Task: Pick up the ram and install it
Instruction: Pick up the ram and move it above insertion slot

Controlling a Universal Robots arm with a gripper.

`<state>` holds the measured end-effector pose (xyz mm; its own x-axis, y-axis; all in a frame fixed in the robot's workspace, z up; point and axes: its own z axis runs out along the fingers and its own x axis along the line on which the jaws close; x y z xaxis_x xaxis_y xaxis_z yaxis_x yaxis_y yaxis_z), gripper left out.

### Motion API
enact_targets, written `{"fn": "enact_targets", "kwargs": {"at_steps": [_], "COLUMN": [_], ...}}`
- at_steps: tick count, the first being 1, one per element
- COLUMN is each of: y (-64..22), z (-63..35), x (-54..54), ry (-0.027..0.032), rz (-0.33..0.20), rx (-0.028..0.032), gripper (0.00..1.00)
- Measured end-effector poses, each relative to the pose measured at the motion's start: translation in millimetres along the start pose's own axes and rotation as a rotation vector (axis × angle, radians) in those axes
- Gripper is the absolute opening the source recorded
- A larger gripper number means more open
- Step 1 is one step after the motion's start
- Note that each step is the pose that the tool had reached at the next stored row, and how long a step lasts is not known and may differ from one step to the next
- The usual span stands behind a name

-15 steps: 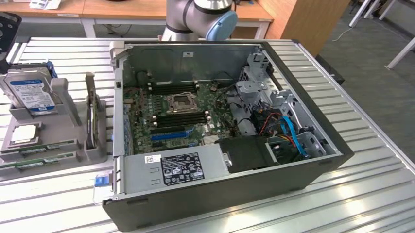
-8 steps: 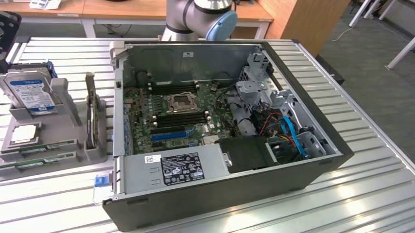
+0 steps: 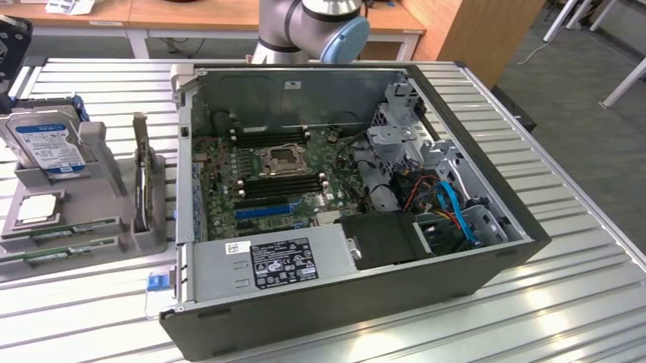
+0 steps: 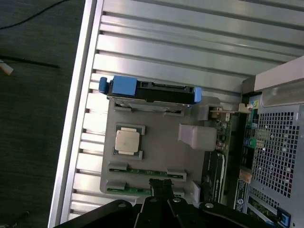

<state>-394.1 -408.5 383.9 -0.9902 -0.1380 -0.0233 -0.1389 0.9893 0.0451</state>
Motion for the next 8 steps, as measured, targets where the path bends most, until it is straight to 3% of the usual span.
{"fn": "enact_targets", "kwargs": {"at_steps": [8], "y": [0.0], "z": [0.0], "x": [0.0], "ry": [0.0036], "rz": [-0.08], "rx": [-0.0019], "gripper": [0.1]}}
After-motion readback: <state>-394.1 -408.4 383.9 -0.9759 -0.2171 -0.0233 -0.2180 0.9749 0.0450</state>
